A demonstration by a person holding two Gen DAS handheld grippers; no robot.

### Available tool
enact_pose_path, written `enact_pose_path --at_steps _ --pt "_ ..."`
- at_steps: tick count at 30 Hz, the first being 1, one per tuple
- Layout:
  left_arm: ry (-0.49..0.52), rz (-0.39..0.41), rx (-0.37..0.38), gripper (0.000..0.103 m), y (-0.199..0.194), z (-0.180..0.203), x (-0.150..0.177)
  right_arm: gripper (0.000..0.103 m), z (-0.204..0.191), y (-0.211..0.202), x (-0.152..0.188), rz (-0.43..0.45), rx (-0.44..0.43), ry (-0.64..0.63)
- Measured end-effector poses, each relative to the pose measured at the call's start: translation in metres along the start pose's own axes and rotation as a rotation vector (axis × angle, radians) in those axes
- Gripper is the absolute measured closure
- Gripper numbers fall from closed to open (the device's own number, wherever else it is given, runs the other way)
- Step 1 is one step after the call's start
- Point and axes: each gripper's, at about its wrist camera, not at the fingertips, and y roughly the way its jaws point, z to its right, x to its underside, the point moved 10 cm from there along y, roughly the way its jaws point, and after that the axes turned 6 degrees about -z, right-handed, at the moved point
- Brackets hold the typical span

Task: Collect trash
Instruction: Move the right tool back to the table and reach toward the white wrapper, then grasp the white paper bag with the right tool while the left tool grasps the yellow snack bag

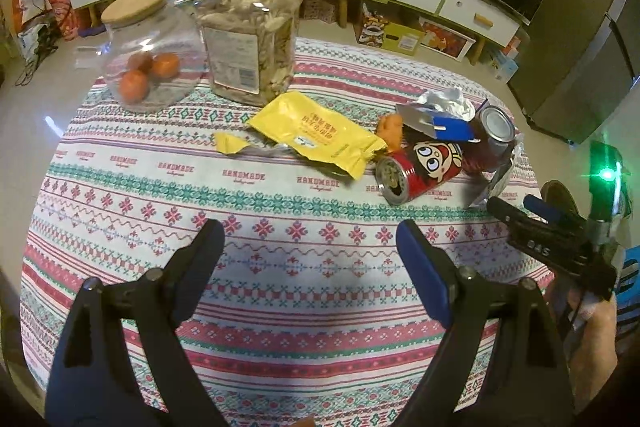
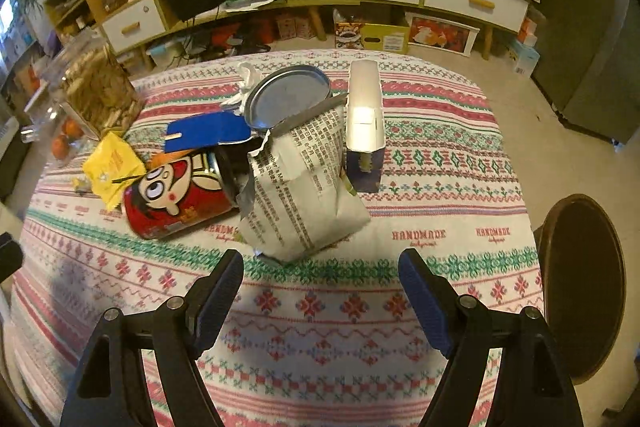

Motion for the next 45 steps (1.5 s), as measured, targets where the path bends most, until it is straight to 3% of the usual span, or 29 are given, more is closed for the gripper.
enact_pose_path --at_steps 6,8,13,16,24,32,37,45 --pt "-0.009 -0.007 -0.011 0.015 0.002 -0.005 0.001 0.024 0.004 0.013 -0.004 -0.002 -0.022 0.049" --pt "-0.006 -0.010 -0.013 0.015 0.004 -0.004 0.001 0.033 0.004 0.013 -0.005 0.004 -0.060 0.062" --pt "0.013 -0.012 -0.021 0.015 0.007 0.002 0.002 0.081 -0.001 0.013 -0.003 -0.025 -0.120 0.047" --pt "0.027 -0.016 -0.027 0.015 0.011 0.008 0.003 0.092 -0.004 0.008 0.000 -0.027 -0.152 0.044" --pt "0.075 -0.025 -0.032 0.016 0.018 0.022 0.005 0.096 -0.008 -0.022 0.002 0.017 -0.209 0.015" --pt "0.040 -0.036 0.041 0.016 0.029 0.028 -0.001 0.096 0.009 -0.054 0.007 0.046 -0.227 0.006" --pt "0.028 -0.019 0.049 0.016 0.041 0.034 -0.011 0.096 0.029 -0.070 0.007 0.081 -0.232 0.039" --pt "0.175 0.026 0.051 0.016 0.055 0.080 -0.027 0.096 0.061 -0.074 0.013 0.066 -0.247 0.093"
